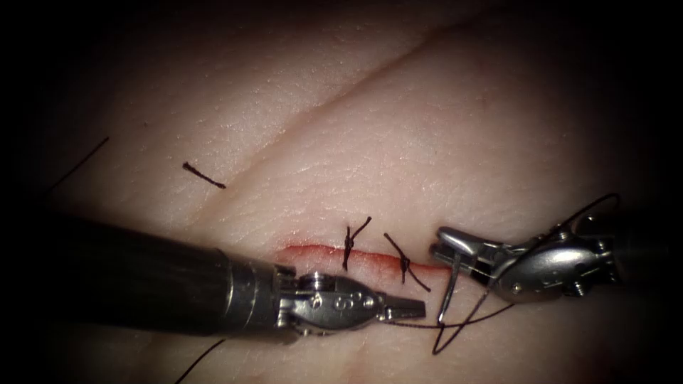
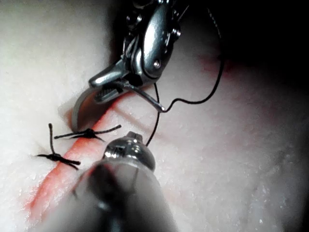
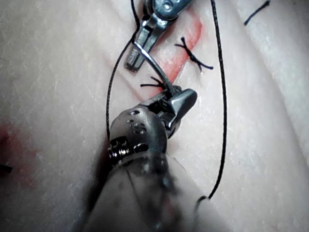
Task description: Wound Closure
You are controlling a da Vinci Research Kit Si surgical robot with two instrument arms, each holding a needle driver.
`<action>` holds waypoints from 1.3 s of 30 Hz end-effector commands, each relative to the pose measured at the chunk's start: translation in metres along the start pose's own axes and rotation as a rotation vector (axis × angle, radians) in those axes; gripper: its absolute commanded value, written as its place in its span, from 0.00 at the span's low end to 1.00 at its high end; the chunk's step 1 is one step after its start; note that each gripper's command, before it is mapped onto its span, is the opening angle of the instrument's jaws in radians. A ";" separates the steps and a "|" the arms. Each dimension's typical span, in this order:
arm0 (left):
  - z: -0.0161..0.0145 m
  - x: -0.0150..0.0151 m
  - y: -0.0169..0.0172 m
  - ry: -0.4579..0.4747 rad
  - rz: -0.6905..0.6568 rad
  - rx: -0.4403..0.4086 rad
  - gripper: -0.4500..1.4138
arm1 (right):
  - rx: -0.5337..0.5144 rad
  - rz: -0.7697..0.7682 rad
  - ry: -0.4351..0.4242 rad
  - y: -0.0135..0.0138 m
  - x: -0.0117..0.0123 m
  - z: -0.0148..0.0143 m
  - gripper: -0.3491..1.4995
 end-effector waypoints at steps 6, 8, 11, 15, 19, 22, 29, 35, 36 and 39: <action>0.0009 -0.0001 0.0001 -0.003 -0.006 0.008 0.14 | 0.015 0.007 0.003 -0.0017 -0.0003 0.0008 0.00; 0.0011 0.0000 0.0001 -0.003 -0.008 0.010 0.14 | 0.021 0.009 0.002 -0.0021 -0.0004 0.0008 0.00; 0.0013 0.0001 0.0000 -0.003 -0.009 0.011 0.14 | 0.026 0.015 0.001 -0.0027 -0.0006 0.0008 0.00; 0.0013 0.0001 0.0000 -0.004 -0.009 0.012 0.14 | 0.041 0.028 -0.004 -0.0035 -0.0012 0.0009 0.00; 0.0013 0.0001 0.0001 -0.004 -0.009 0.012 0.14 | 0.048 0.041 -0.010 -0.0043 -0.0020 0.0011 0.00; 0.0013 0.0001 0.0001 -0.004 -0.010 0.013 0.14 | 0.057 0.043 -0.013 -0.0046 -0.0022 0.0011 0.00; 0.0017 0.0005 0.0002 -0.005 -0.013 0.018 0.14 | 0.022 0.075 0.005 -0.0019 -0.0007 0.0006 0.00; 0.0023 0.0008 0.0000 -0.004 -0.016 0.020 0.14 | -0.005 0.111 0.034 0.0012 0.0008 -0.0001 0.00; 0.0024 0.0009 -0.0001 -0.004 -0.017 0.021 0.14 | -0.009 0.117 0.040 0.0018 0.0011 -0.0002 0.00; 0.0025 0.0008 -0.0002 -0.004 -0.017 0.022 0.14 | -0.014 0.128 0.057 0.0029 0.0014 -0.0002 0.00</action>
